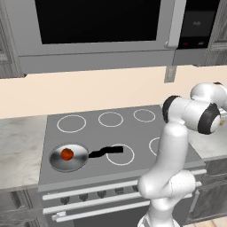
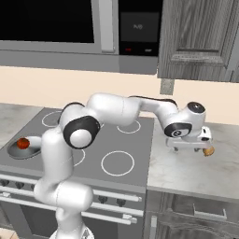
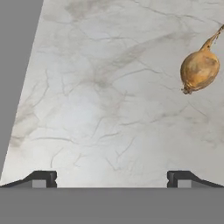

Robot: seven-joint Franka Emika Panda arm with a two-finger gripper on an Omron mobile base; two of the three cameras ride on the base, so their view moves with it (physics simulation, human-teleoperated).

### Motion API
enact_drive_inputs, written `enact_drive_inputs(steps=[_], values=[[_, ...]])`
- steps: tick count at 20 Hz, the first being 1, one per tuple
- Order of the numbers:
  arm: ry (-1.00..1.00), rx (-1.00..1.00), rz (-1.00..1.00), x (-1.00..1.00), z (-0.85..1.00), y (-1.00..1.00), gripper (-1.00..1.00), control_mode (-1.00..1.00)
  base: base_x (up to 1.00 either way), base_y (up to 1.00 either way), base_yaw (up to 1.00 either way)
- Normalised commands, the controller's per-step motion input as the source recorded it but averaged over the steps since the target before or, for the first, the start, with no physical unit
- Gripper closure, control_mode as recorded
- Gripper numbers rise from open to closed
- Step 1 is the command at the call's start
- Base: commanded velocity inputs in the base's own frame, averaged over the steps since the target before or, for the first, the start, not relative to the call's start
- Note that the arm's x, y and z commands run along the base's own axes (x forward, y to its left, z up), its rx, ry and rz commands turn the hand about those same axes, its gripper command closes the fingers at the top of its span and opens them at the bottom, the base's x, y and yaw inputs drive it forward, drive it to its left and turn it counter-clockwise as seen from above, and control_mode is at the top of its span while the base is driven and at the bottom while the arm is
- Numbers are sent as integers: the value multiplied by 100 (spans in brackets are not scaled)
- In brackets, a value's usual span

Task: Place the pan on the front left burner on the stove. Then place the tomato and the onion in the pan and turn on the front left burner.

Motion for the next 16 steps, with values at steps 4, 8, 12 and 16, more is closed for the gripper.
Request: enact_drive_inputs(steps=[4, 8, 12, 16], values=[[-4, 0, 0, 3, 0, -43, -100, -100, 0, 0, 0], [-3, 0, 0, 15, 0, -24, -100, -100, 0, 0, 0], [-3, 0, 0, 20, 0, -12, -100, -100, 0, 0, 0], [0, -4, 0, 38, -2, 0, -100, -100, 0, 0, 0]])
